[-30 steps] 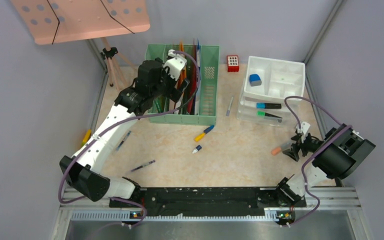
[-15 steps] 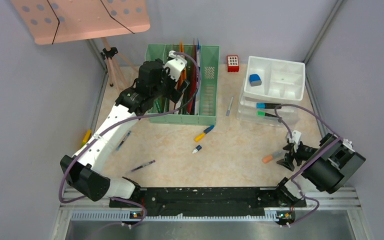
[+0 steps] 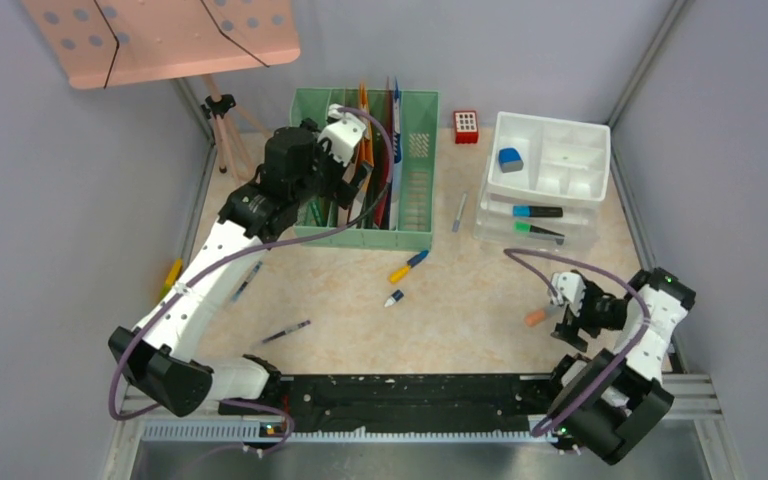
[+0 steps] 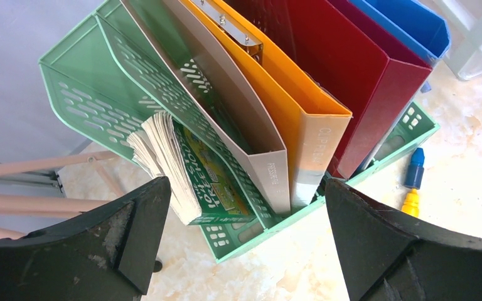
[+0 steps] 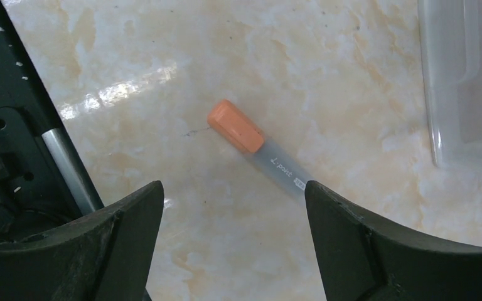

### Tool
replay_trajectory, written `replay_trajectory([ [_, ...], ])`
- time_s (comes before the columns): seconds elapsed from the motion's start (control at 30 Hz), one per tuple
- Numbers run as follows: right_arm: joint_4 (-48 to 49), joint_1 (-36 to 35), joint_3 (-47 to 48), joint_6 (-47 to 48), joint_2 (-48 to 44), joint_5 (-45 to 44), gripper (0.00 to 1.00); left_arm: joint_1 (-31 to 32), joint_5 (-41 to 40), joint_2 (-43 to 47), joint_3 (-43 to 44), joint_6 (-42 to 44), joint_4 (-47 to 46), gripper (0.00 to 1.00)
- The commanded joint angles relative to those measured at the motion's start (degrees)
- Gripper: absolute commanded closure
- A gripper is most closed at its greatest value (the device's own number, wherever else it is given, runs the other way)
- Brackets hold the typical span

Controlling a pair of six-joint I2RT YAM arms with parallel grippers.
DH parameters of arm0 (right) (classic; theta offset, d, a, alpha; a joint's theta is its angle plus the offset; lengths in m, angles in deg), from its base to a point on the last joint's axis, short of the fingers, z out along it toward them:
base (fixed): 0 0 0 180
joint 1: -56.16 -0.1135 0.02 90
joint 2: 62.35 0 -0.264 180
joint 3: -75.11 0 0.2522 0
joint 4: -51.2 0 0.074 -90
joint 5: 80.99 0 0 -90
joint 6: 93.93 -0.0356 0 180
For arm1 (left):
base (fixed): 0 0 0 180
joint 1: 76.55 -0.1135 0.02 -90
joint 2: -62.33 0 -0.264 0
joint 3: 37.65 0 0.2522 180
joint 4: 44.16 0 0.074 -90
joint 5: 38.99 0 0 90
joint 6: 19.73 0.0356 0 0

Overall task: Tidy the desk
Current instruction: Move the stationery to the center of the board, then pick up the stationery from the center of the board.

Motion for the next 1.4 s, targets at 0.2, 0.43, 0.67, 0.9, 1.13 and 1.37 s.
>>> replay_trajectory([
  [0.2,9.9,-25.0,3.5,-21.6,-5.4,-5.1,0.19,-0.3,0.5,2.5,-1.6,0.3,-3.5,0.02],
  [0.43,19.9,-36.4,1.4,-29.3,-4.6,-14.2,0.19,-0.4,0.6,2.3,-2.0,0.4,-3.7,0.02],
  [0.67,23.6,-41.1,0.9,-29.2,0.7,-20.1,0.24,-0.4,0.8,1.3,-2.0,0.3,-4.1,0.02],
  [0.9,26.1,-45.4,-1.5,-28.7,4.2,-25.1,0.27,-0.4,0.6,0.6,-1.8,0.2,-4.0,0.02],
  [1.13,29.8,-47.5,-4.4,-28.8,6.2,-28.6,0.32,-0.4,0.9,0.1,-1.7,-0.1,-4.2,0.01],
  [1.37,29.2,-48.0,-4.4,-30.1,7.4,-28.7,0.46,-0.4,1.2,-0.2,-1.4,-0.2,-4.4,0.01],
])
